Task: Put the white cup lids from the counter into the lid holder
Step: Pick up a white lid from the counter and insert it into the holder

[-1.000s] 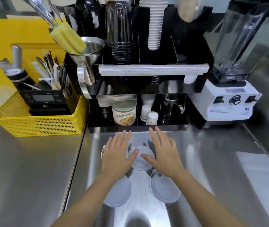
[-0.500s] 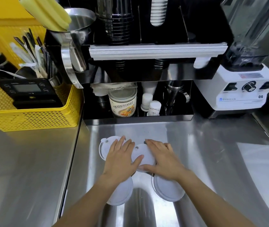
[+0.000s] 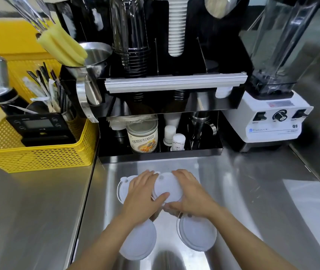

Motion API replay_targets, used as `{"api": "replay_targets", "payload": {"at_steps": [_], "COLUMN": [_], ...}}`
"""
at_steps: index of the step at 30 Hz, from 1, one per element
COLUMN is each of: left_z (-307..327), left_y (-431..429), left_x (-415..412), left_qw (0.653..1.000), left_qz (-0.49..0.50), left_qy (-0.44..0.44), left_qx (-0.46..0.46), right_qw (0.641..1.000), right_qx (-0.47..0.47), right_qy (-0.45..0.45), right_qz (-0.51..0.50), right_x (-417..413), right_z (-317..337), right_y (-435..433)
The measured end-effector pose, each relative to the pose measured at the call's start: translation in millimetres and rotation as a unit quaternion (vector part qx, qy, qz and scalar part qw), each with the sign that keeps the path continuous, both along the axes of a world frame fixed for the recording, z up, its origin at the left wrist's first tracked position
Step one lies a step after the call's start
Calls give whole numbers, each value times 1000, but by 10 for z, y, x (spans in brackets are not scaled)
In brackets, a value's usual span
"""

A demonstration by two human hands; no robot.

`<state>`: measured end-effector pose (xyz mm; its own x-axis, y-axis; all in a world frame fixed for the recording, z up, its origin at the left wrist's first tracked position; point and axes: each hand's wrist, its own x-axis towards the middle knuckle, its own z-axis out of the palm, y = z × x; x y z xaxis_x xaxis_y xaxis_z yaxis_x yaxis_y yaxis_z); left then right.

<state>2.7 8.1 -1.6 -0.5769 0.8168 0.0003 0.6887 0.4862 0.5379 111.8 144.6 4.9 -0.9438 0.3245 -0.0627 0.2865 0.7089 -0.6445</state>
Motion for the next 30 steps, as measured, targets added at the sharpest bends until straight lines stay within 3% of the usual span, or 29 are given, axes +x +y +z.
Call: {"api": "replay_targets", "payload": {"at_steps": [6, 12, 18, 25, 30], "left_z": [683, 1393, 1855, 2379, 2587], "left_y": [94, 325, 721, 1273, 1660], "left_x": [-136, -205, -270, -388, -506], "left_qw": [985, 976, 954, 925, 925], "left_qz": [-44, -80, -123, -154, -127], "left_qy": [-120, -37, 23, 97, 73], "left_qx": [117, 202, 273, 333, 349], "right_qw": [993, 973, 957, 946, 933], "right_qx": [-34, 20, 68, 147, 218], "right_qy": [110, 226, 277, 279, 276], "right_qz": [-4, -38, -53, -74, -73], "right_x": [-12, 46, 43, -35, -154], "right_z": [630, 1280, 1836, 2426, 2696], "right_y": [162, 388, 688, 1137, 1470]}}
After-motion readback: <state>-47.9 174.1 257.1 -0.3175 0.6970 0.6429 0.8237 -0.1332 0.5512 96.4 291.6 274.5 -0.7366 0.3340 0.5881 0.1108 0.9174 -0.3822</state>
